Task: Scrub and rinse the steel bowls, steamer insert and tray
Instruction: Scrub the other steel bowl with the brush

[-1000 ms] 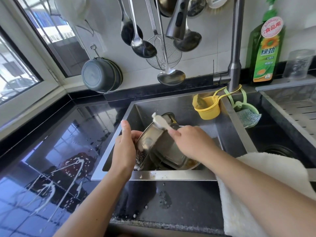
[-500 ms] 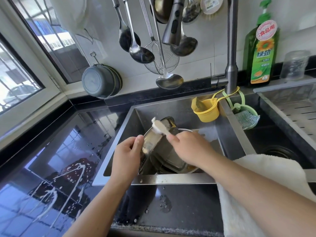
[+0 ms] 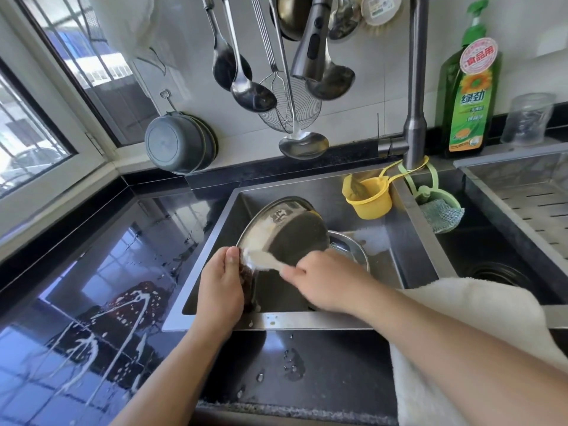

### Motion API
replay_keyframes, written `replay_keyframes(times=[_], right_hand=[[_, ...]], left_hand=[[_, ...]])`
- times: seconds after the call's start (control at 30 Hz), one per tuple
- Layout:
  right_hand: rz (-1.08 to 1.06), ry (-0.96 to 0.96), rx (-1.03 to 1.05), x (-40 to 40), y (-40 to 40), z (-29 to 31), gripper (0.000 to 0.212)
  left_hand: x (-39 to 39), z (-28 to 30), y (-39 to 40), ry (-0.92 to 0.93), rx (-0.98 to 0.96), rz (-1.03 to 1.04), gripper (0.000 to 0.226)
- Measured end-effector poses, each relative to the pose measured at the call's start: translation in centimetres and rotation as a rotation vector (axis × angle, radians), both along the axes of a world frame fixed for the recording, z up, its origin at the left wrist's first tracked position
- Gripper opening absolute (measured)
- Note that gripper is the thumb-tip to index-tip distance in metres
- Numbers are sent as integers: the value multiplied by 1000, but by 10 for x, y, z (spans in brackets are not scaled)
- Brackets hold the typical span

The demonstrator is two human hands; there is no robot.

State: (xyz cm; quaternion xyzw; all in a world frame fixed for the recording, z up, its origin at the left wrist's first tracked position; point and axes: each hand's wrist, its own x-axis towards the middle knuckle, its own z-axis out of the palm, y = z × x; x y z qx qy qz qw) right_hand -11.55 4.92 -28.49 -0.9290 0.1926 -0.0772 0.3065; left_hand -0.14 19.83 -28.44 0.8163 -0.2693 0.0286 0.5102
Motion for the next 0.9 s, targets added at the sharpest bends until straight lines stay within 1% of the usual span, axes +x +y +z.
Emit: replay_keyframes(times=[0.1, 0.13, 0.2, 0.27, 0.3, 0.37, 0.4, 0.43, 0.5, 0.53, 0.6, 0.63, 0.7, 0.77, 0.83, 0.9], right_hand=[[-234, -13, -25, 3, -31, 8, 61], [-254, -4, -50, 1, -34, 9, 61], [-145, 3, -66, -2, -29, 3, 62], [-7, 4, -48, -5, -12, 3, 62], [15, -12, -36, -5, -9, 4, 62], [-14, -59, -37, -3, -12, 7, 64], [-32, -85, -47, -3, -15, 8, 64], [-43, -95, -60, -4, -16, 9, 65], [-70, -78, -86, -6, -13, 10, 64], [-115, -75, -83, -6, -14, 9, 63], [-281, -42, -45, -5, -29, 10, 63], [-365, 5, -20, -5, -42, 10, 63], [-465, 90, 21, -7, -63, 12, 66], [-434, 87, 51, -7, -63, 9, 67], [-303, 43, 97, -6, -43, 9, 64], [-177, 68, 144, -4, -27, 13, 60]], left_hand=[[4, 7, 5, 141, 19, -79, 40], [6, 8, 6, 159, 66, -121, 38], [10, 14, 5, 230, 125, -208, 27], [13, 23, 0, 346, 84, -264, 11], [15, 29, -3, 412, 47, -282, 15], [17, 36, -8, 517, -21, -339, 21], [18, 36, -10, 509, -5, -361, 20], [16, 35, -10, 460, 40, -389, 22], [12, 26, -9, 291, 152, -429, 30], [12, 22, -8, 236, 177, -429, 31], [14, 16, -3, 241, 148, -428, 31], [13, 15, 0, 260, 130, -437, 31], [11, 13, 5, 265, 131, -435, 31], [10, 12, 9, 267, 120, -431, 32], [12, 12, 10, 287, 91, -421, 36], [15, 11, 9, 315, 66, -414, 41]])
